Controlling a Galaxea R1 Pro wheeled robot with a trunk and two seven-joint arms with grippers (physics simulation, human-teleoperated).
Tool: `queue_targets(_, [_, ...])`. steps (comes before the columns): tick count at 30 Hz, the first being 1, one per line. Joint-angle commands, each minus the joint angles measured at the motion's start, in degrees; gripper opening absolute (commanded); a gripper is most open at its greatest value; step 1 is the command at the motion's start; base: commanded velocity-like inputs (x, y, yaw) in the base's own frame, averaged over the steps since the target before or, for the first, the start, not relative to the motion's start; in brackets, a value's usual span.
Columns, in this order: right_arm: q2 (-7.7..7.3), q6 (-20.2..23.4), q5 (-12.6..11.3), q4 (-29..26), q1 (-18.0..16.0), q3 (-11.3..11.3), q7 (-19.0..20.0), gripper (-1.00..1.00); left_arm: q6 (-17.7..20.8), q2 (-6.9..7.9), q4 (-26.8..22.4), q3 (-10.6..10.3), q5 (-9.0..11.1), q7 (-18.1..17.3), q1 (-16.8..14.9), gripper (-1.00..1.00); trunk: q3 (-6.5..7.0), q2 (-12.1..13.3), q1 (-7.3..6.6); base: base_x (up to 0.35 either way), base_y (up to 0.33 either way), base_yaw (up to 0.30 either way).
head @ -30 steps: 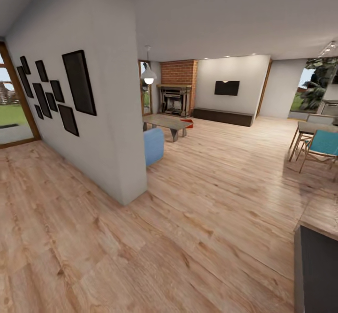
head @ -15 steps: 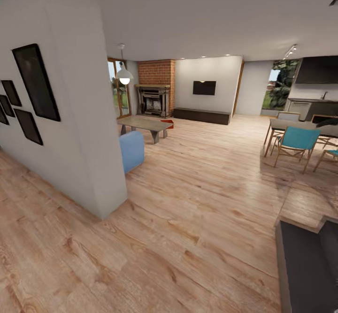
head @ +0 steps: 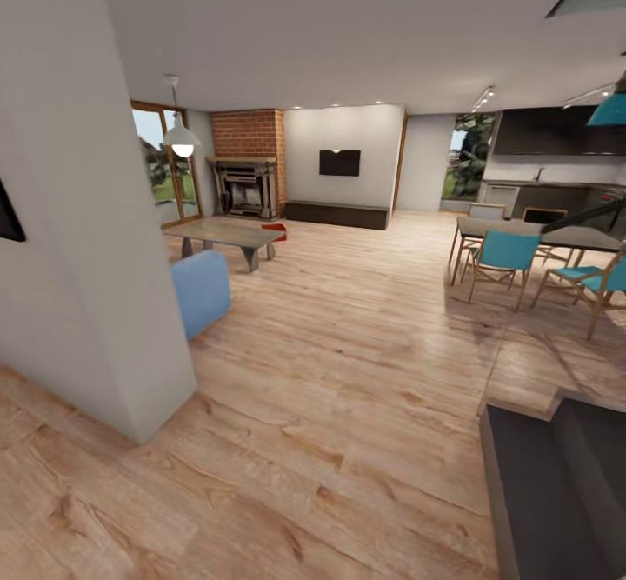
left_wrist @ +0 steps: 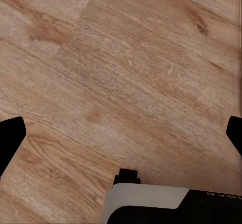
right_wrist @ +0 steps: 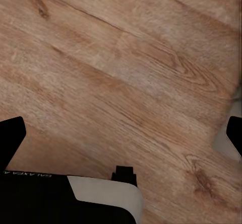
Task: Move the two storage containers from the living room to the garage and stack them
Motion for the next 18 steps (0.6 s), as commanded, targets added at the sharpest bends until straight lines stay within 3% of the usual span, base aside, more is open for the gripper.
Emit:
queue_targets(1, [0.00,-0.4,0.0,0.3,-0.1,0.3,0.1,1.00,-0.4,0.02,0.3,0.4,-0.2,0.1,-0.1,1.00,-0.10,-0.1,0.05,0.323,0.000,-0.266])
queue_targets(9, [0.00,-0.4,0.0,0.3,-0.1,0.3,0.1,1.00,-0.4,0.02,0.3,0.4,-0.2,0.1,-0.1,1.00,-0.10,-0.1,0.05,0.323,0.000,-0.253])
queue_targets(18, [0.00,-0.4,0.0,0.3,-0.1,0.3,0.1,1.00,-0.4,0.02,0.3,0.4,-0.2,0.1,-0.1,1.00,-0.10,-0.1,0.05,0.323,0.000,-0.021])
